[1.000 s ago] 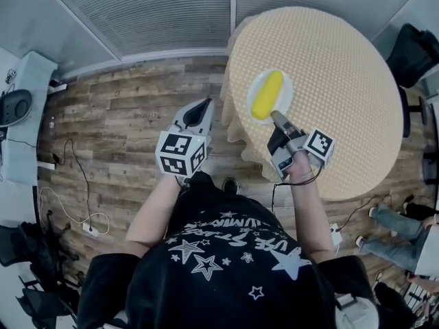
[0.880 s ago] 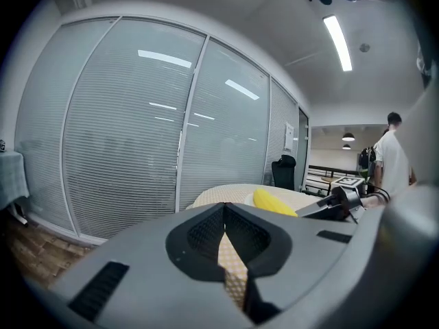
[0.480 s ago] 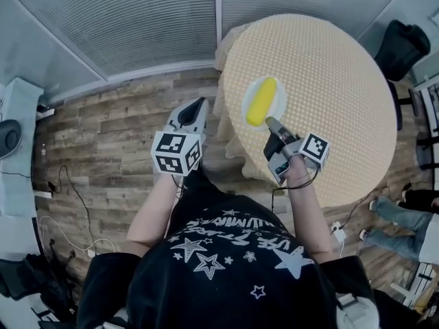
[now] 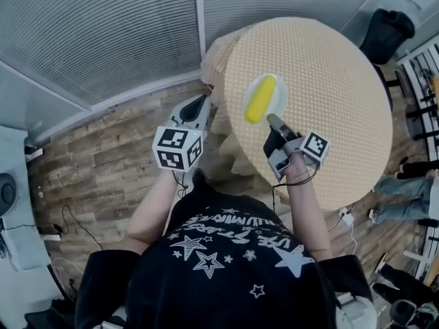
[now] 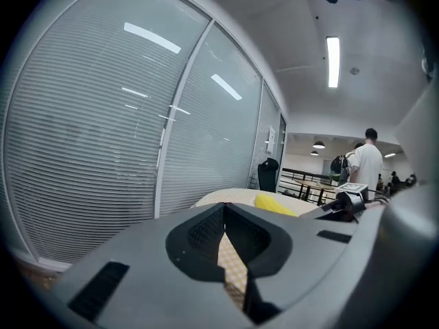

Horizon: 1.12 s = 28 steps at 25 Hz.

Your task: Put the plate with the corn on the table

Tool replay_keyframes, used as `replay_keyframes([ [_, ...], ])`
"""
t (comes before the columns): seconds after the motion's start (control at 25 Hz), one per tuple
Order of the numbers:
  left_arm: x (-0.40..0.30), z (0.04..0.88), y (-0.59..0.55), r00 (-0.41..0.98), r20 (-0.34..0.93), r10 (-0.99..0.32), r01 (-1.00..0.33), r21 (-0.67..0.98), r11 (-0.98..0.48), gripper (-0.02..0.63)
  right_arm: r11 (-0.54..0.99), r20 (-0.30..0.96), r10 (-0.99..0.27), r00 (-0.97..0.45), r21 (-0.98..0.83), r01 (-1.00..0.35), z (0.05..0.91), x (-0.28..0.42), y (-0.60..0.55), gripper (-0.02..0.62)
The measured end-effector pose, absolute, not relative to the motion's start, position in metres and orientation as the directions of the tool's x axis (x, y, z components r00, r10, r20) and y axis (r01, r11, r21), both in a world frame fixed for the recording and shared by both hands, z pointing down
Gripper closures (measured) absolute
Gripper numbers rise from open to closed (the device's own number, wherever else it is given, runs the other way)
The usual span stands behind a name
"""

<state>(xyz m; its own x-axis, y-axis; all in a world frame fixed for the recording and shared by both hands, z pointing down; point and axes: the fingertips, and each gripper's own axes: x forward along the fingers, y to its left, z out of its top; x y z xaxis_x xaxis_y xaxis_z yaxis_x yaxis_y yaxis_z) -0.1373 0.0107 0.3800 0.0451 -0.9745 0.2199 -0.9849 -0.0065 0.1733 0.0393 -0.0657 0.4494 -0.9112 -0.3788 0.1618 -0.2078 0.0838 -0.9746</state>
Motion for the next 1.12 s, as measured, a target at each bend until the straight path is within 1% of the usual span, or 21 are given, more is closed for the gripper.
replay_keyframes([
  [0.28,-0.162,0.383,-0.016,0.18,0.234,-0.955,-0.977,0.158,-0.145,0.6,0.042,0.134,-0.5,-0.856,-0.983,-0.178,0.446,0.016,-0.09,0.549],
  [0.48,-0.174,0.39,-0.028,0.231,0.244,-0.942,-0.967,0.161,-0.196,0.6,0.019,0.09,-0.539,-0.838,-0.993,-0.119,0.45,0.003,-0.094,0.549],
  [0.72,-0.175,0.404,-0.049,0.25,0.264,-0.932,-0.962,0.173,-0.209,0.6,-0.008,0.092,-0.525,-0.846,-0.995,-0.103,0.463,-0.01,-0.103,0.549],
  [1.12,-0.197,0.423,-0.12,0.222,0.329,-0.918,-0.97,0.175,-0.172,0.6,-0.042,0.076,-0.475,-0.876,-0.997,-0.064,0.493,-0.044,-0.166,0.549],
])
